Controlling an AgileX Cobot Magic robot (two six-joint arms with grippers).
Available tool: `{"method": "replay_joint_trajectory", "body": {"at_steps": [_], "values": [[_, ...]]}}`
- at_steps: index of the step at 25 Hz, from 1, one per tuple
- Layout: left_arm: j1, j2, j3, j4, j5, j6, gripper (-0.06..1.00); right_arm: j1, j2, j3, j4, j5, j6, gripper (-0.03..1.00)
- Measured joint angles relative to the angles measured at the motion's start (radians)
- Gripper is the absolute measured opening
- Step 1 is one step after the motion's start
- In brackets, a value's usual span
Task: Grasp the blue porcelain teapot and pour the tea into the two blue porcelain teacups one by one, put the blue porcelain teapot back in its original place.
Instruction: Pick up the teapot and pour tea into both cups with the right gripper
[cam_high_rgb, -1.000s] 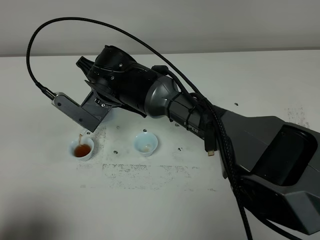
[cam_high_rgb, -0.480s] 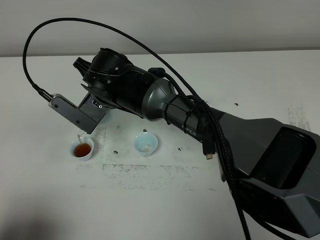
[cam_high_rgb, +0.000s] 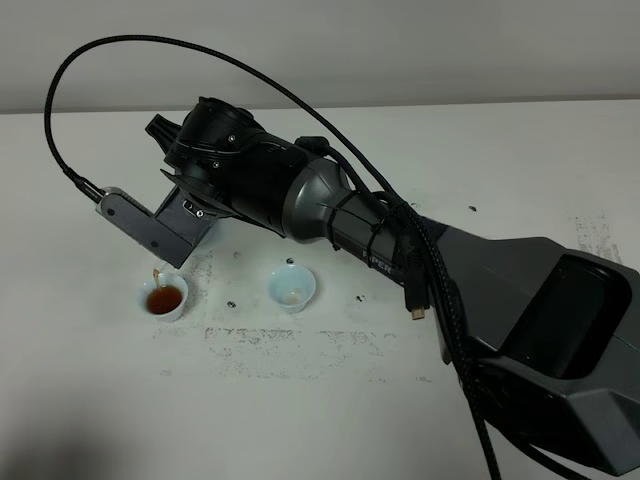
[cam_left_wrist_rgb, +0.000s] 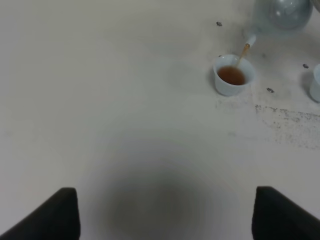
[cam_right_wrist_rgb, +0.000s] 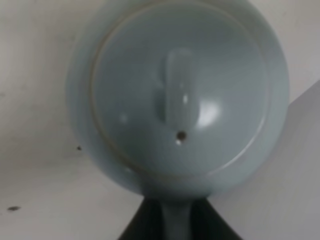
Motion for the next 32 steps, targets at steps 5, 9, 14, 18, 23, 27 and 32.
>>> {"method": "replay_joint_trajectory", "body": {"at_steps": [5, 9, 14, 18, 23, 27, 32], "values": [[0.000, 0.000, 0.000, 0.000, 0.000, 0.000, 0.67, 0.000, 0.000, 0.000, 0.009, 0.000, 0.014, 0.04], [0.000, 0.000, 0.000, 0.000, 0.000, 0.000, 0.67, -0.010, 0.000, 0.000, 0.052, 0.001, 0.020, 0.04], [0.000, 0.000, 0.000, 0.000, 0.000, 0.000, 0.67, -0.025, 0.000, 0.000, 0.117, 0.020, 0.020, 0.04], [0.000, 0.000, 0.000, 0.000, 0.000, 0.000, 0.67, -0.045, 0.000, -0.006, 0.167, 0.046, 0.036, 0.04], [0.000, 0.000, 0.000, 0.000, 0.000, 0.000, 0.67, -0.078, 0.000, -0.085, 0.256, 0.144, 0.068, 0.04], [0.000, 0.000, 0.000, 0.000, 0.000, 0.000, 0.67, -0.108, -0.001, -0.153, 0.345, 0.219, 0.075, 0.04], [0.000, 0.000, 0.000, 0.000, 0.000, 0.000, 0.67, -0.146, 0.001, -0.159, 0.414, 0.247, 0.129, 0.04]]}}
